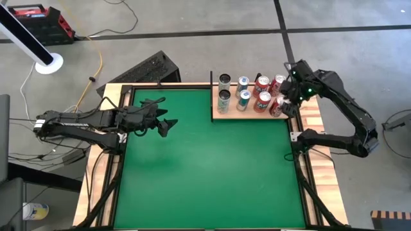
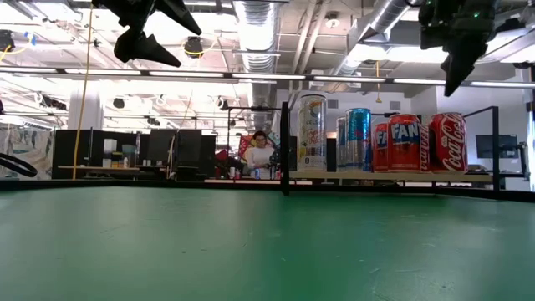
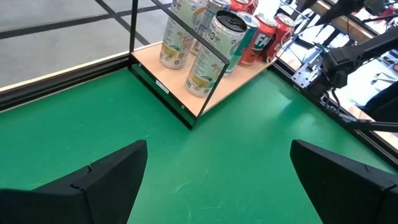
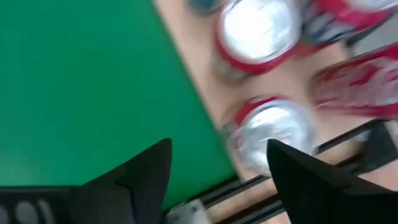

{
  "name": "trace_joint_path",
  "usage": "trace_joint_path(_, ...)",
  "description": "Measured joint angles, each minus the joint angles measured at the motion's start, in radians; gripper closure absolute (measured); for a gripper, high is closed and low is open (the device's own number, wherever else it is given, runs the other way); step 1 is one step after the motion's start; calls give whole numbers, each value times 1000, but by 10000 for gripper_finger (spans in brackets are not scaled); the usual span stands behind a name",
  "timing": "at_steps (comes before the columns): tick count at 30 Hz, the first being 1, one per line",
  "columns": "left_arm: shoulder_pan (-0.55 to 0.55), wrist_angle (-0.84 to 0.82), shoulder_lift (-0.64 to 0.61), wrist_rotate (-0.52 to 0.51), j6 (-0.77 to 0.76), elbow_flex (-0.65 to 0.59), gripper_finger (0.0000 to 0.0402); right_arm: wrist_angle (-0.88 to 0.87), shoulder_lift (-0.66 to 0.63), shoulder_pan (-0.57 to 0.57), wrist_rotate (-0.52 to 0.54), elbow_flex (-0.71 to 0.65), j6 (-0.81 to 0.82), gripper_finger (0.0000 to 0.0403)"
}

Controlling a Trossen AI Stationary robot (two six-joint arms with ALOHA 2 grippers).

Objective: Place canned beverage on shelf
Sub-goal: Put the red soda can on the shelf aligned with the other soda can

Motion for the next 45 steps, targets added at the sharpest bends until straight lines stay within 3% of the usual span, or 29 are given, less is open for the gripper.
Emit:
trace_joint_path(4,0,0,0,-8,18,0,22,-24,2,74,0,-24,43,189)
trace_joint_path(10,0,0,0,-22,33,0,22,-1,13,116,36,-69,61,367)
trace_joint_path(11,1,0,0,-23,36,0,22,4,22,113,55,-73,67,382)
trace_joint_path(16,2,0,0,-23,37,0,22,40,69,104,178,-94,121,377)
trace_joint_path(24,2,0,0,-23,36,0,22,66,138,104,186,-103,122,388)
trace_joint_path(30,2,0,0,-23,30,0,22,81,167,104,262,-103,127,386)
trace_joint_path(45,2,-1,0,-22,33,0,22,76,171,98,291,-104,128,385)
